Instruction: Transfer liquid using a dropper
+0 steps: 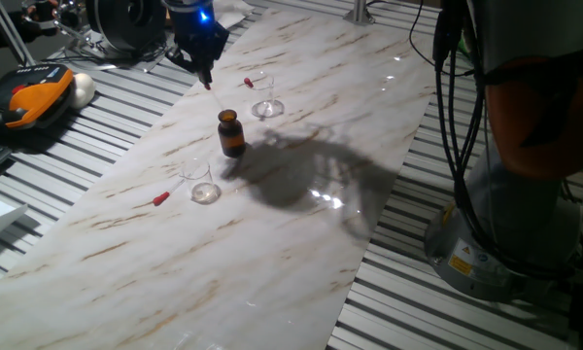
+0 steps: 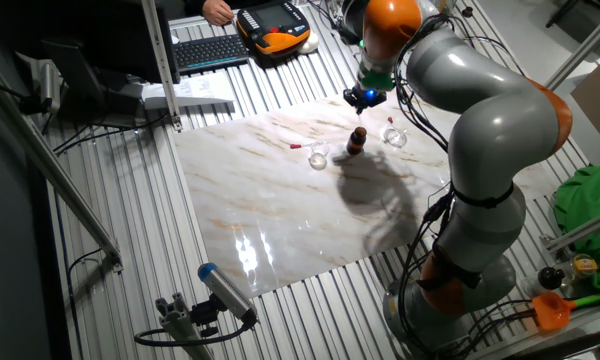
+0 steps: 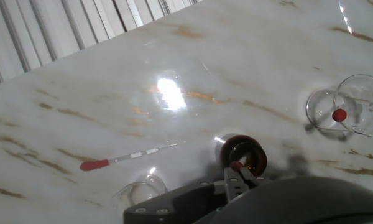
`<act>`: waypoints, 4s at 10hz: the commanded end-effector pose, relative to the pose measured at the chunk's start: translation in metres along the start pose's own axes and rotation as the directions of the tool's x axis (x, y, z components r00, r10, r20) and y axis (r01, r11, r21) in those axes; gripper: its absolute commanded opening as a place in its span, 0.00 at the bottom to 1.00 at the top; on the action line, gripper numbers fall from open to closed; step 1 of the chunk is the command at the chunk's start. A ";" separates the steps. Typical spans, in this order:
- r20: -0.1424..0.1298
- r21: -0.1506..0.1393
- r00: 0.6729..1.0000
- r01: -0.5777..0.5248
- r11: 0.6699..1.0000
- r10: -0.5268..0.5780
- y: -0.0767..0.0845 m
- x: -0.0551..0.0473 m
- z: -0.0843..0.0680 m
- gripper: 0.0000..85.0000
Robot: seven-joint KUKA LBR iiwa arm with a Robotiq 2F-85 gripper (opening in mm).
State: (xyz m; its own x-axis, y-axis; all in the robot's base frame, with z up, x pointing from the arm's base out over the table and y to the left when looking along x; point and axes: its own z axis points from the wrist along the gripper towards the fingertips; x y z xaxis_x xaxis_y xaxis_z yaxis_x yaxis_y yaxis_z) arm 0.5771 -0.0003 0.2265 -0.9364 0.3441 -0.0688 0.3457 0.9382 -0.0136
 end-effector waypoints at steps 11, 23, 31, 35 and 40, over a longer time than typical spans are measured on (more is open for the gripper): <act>0.063 -0.030 0.997 0.046 0.998 -0.044 -0.017 0.004 0.038 0.00; 0.073 -0.030 0.995 0.065 0.997 -0.062 -0.023 0.006 0.046 0.00; 0.081 -0.019 0.995 0.055 0.998 -0.053 -0.023 0.006 0.046 0.20; 0.083 -0.009 0.996 0.043 0.999 -0.042 -0.023 0.006 0.046 0.40; 0.072 0.006 0.997 0.042 0.999 -0.042 -0.023 0.006 0.045 0.40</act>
State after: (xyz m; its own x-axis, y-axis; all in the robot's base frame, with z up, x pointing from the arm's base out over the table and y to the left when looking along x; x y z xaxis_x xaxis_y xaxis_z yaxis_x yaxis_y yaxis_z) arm 0.5663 -0.0208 0.1823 -0.9429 0.3029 -0.1389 0.3090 0.9508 -0.0241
